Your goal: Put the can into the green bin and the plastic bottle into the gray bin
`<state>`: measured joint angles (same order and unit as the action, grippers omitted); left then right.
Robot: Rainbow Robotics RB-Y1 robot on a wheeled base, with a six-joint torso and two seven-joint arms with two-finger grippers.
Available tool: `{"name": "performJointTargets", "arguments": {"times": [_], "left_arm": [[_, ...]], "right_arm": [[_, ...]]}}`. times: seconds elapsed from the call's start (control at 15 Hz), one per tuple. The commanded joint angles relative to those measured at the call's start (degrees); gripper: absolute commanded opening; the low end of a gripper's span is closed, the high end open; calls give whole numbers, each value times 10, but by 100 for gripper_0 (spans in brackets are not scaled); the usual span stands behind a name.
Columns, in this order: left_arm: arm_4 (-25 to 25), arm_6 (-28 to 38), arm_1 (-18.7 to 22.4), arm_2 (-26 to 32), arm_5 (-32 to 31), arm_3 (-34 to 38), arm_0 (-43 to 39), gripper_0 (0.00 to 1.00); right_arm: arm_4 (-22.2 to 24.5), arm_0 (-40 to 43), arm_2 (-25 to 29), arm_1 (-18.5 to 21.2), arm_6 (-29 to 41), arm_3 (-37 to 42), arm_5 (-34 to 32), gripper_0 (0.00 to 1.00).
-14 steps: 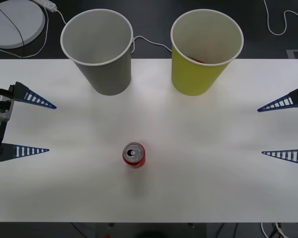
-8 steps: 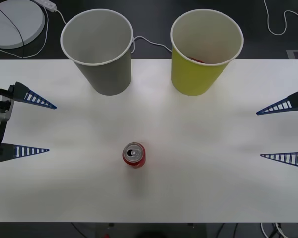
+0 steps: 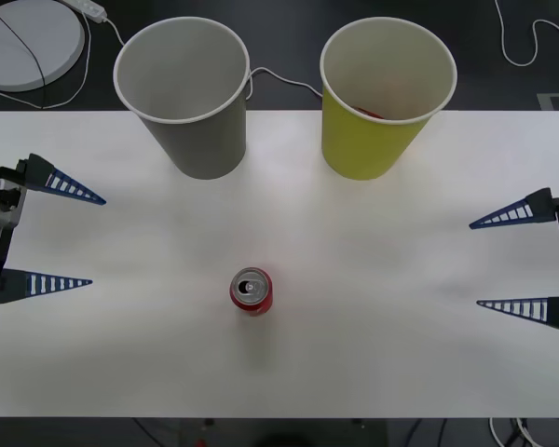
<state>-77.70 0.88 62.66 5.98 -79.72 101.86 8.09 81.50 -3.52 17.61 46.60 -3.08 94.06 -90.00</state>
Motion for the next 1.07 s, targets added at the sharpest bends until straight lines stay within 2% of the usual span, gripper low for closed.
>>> {"name": "performJointTargets", "arguments": {"times": [0.07, 0.2, 0.33, 0.67, 1.07], "left_arm": [[0, 0, 0, 0, 0, 0, 0, 100], [0, 0, 0, 0, 0, 0, 0, 100], [0, 0, 0, 0, 0, 0, 0, 100], [0, 0, 0, 0, 0, 0, 0, 100], [0, 0, 0, 0, 0, 0, 0, 100]], "right_arm": [[-9, 0, -21, -18, -20, -20, 11, 100], [-28, 0, -45, -26, -69, -43, 39, 100], [-70, 0, -89, -26, -122, -83, 80, 100], [-151, -1, -166, -37, -203, -136, 148, 100], [-151, 0, -169, -114, -221, -165, 163, 100]]}}
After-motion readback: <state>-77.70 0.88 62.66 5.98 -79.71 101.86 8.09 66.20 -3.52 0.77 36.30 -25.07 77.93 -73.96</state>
